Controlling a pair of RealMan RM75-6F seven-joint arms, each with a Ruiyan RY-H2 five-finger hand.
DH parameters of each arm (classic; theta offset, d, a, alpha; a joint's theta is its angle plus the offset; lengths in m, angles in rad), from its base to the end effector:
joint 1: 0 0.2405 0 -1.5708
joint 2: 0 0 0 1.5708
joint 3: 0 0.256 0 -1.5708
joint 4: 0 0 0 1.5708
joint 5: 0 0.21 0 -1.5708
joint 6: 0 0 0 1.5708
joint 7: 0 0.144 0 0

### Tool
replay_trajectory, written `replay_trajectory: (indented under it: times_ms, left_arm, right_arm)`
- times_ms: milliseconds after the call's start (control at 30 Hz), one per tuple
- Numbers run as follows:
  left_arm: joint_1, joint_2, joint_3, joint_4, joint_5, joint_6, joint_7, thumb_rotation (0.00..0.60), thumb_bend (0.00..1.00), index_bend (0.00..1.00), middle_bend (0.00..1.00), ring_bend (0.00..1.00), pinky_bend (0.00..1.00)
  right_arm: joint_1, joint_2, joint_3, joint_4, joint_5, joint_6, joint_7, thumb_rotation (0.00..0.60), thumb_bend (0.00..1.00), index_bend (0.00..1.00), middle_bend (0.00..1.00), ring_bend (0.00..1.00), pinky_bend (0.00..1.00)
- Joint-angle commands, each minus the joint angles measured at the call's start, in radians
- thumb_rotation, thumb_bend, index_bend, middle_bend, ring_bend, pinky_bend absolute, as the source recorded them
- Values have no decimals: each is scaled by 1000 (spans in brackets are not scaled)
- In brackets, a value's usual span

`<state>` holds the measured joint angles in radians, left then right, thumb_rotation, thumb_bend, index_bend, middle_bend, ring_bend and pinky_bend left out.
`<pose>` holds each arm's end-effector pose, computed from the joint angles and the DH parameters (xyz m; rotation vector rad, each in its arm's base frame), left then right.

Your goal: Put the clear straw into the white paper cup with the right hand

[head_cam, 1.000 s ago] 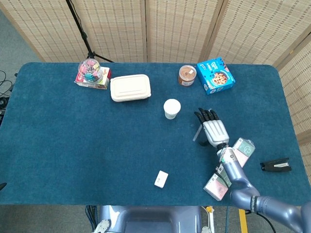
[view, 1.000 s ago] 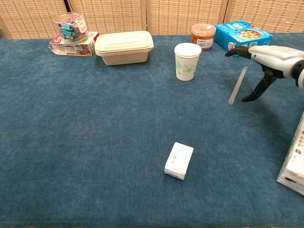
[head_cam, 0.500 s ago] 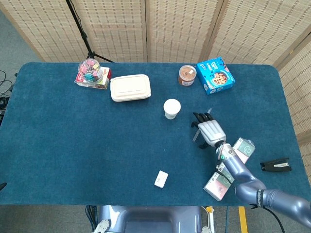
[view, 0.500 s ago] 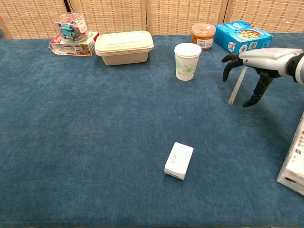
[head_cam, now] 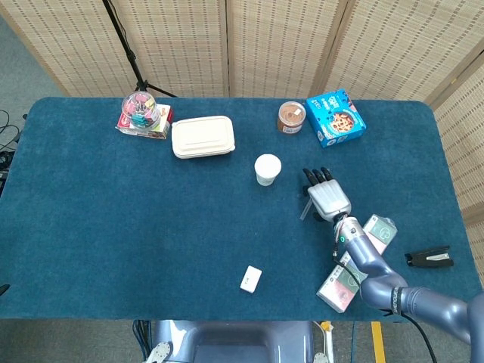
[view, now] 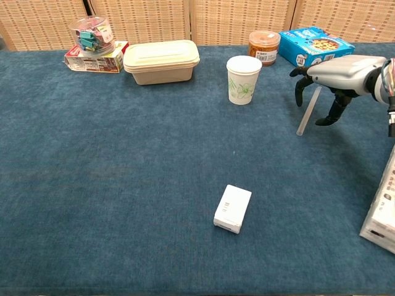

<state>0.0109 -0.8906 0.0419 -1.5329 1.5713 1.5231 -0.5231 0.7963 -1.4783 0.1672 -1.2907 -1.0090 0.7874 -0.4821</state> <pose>-0.3468 0.1309 0.2336 -1.3040 -1.1462 -0.9843 -0.1971 -0.3909 0.0120 1.8967 -0.7677 0.5906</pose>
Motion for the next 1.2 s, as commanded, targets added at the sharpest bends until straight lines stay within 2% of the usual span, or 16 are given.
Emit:
replay_trajectory:
  times_ms: [33, 633, 800, 1200]
  left_arm:
    - [-1, 0, 1, -3, 1, -2, 4, 600, 0, 0, 0, 0, 0]
    - [-3, 1, -1, -8, -8, -10, 6, 600, 0, 0, 0, 0, 0]
    - [-5, 2, 2, -10, -4, -12, 9, 600, 0, 0, 0, 0, 0]
    - [-4, 3, 1, -5, -4, -9, -3, 600, 0, 0, 0, 0, 0]
  right_arm:
    - [5, -5, -6, 11, 6, -3, -4, 600, 334, 359, 0, 0, 0]
    - [29, -55, -23, 87, 48, -19, -11, 600, 348, 394, 0, 0, 0]
    - [34, -65, -26, 97, 56, -25, -10, 600, 423, 401, 0, 0, 0]
    - [37, -74, -31, 109, 66, -24, -6, 600, 427, 422, 0, 0, 0]
